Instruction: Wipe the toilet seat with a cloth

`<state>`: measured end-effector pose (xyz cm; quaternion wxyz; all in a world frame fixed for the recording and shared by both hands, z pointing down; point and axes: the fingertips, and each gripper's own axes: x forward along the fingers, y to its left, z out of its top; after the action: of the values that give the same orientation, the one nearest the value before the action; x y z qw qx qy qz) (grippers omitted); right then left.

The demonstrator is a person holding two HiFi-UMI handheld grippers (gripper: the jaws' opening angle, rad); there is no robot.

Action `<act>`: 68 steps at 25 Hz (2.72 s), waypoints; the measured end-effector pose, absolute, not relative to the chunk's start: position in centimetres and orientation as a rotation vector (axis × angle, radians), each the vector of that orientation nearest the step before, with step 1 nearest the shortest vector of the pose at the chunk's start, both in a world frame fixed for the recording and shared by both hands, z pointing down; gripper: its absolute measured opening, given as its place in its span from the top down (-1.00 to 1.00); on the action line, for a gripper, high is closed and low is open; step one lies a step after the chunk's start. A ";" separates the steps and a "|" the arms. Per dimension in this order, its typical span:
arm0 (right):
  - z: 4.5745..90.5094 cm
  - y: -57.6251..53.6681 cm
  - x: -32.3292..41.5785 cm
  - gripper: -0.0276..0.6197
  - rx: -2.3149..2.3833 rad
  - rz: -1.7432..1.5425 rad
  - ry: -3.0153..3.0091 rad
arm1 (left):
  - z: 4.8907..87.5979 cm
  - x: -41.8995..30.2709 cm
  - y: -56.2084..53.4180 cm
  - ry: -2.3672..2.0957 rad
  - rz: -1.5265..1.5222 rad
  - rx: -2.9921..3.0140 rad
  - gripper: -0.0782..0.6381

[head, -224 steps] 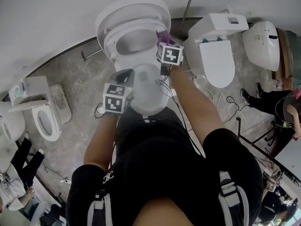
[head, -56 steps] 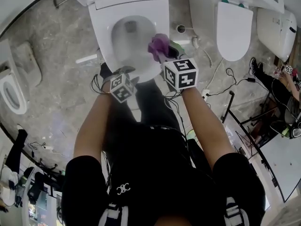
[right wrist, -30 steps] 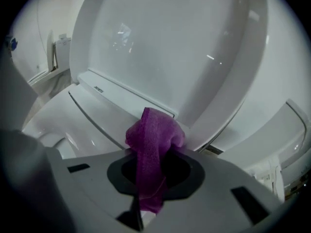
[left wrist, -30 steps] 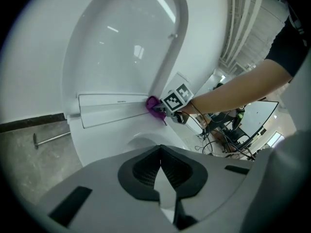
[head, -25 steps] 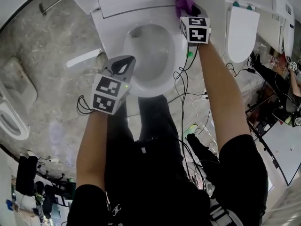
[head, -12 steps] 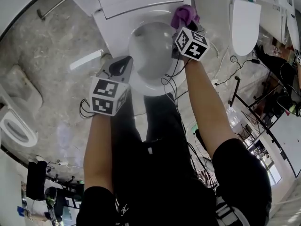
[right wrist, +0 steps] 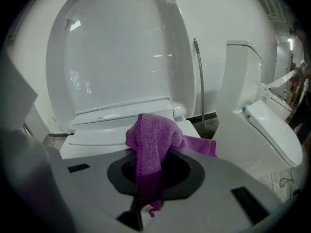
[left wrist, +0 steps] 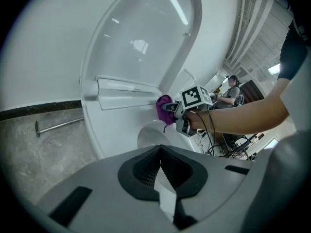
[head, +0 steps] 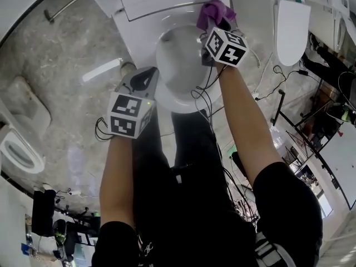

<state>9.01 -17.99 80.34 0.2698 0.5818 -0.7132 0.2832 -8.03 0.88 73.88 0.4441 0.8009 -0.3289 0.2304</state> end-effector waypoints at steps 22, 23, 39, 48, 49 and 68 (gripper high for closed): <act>80.0 -13.0 -5.6 0.73 1.156 0.474 -2.224 | 76.1 -12.9 1.1 -0.953 0.549 1.883 0.76; 79.8 -12.7 -6.4 0.73 1.122 0.445 -2.242 | 76.1 -13.3 1.3 -0.957 0.551 1.885 0.76; 79.1 -12.3 -20.2 0.73 0.613 0.370 -2.288 | 76.2 -18.5 3.2 -1.066 0.519 1.809 0.76; 79.1 -9.0 -18.2 0.73 0.505 0.404 -2.345 | 76.5 -18.4 5.1 -1.083 0.545 1.775 0.76; 79.2 -8.4 -17.9 0.73 0.484 0.414 -2.352 | 76.4 -18.3 5.1 -1.085 0.547 1.773 0.76; 79.3 4.8 -13.3 0.73 0.221 0.520 -2.415 | 74.2 -15.1 5.2 -1.117 0.692 1.780 0.76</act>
<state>-13.31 4.76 79.29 0.3247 0.0842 -0.9210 0.1983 -15.13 5.15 74.23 0.4481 0.7194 -0.4513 0.2794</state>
